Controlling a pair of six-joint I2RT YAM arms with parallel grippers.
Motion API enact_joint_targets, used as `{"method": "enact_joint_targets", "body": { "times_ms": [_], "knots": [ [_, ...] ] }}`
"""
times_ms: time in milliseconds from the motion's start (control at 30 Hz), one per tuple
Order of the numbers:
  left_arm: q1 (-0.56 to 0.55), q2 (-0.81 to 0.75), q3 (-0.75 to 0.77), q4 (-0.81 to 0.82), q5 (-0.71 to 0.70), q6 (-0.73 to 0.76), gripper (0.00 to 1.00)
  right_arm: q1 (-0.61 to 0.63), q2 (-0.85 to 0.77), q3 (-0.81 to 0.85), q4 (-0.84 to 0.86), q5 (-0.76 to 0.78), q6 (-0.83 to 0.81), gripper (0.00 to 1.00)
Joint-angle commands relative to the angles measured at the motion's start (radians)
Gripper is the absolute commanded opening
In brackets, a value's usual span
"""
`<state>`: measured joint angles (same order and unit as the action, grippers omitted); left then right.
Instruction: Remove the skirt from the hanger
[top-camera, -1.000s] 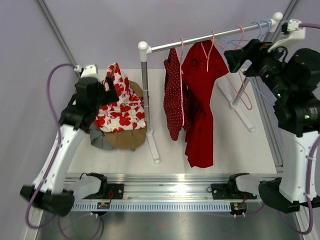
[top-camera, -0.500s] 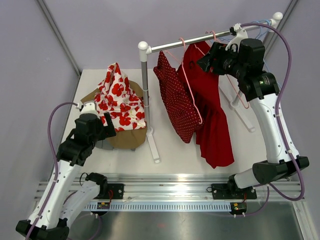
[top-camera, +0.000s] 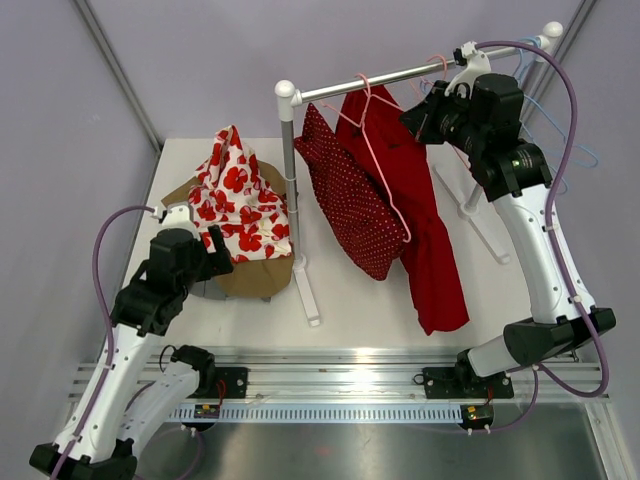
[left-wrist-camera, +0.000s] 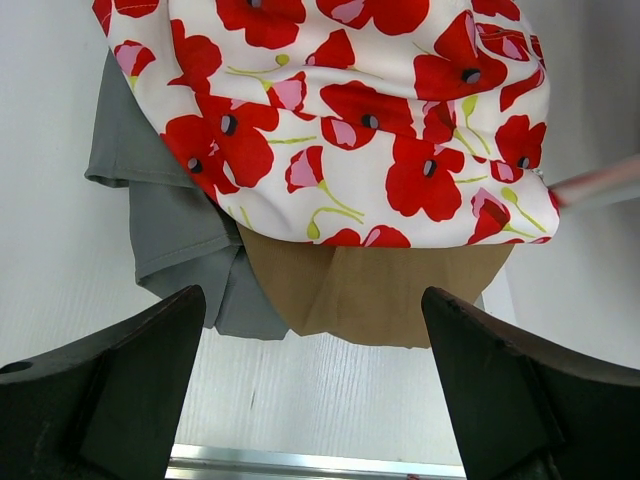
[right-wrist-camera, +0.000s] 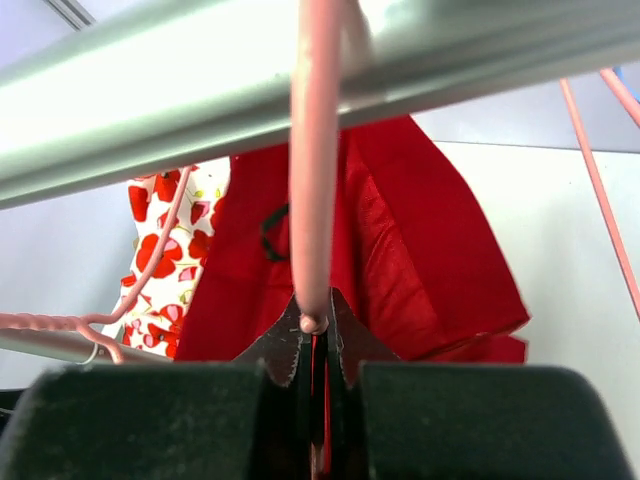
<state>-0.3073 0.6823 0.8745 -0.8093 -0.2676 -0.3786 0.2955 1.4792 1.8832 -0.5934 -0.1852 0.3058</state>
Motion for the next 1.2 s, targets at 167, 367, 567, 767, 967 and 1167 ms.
{"method": "enact_joint_targets", "body": {
  "times_ms": [167,367,567,767,967,1167],
  "knots": [
    [-0.009,-0.021,0.053,0.052,-0.004,0.018,0.94,0.007,-0.036,0.096,-0.019,0.032,0.0,0.0],
    [-0.061,0.065,0.392,0.013,0.103,0.055,0.93,0.007,-0.105,0.129,-0.046,0.056,-0.007,0.0],
    [-0.423,0.305,0.771,-0.018,0.073,0.069,0.95,0.007,-0.154,0.119,-0.068,0.079,-0.002,0.0],
    [-0.803,0.568,1.016,-0.008,-0.094,0.124,0.96,0.007,-0.166,0.119,-0.094,0.119,-0.013,0.0],
    [-0.956,0.758,0.966,0.228,0.054,0.072,0.96,0.008,-0.146,0.169,-0.151,0.153,-0.014,0.0],
    [-1.053,0.934,0.992,0.349,0.14,0.041,0.95,0.007,-0.166,0.162,-0.178,0.176,-0.013,0.0]
  ]
}}
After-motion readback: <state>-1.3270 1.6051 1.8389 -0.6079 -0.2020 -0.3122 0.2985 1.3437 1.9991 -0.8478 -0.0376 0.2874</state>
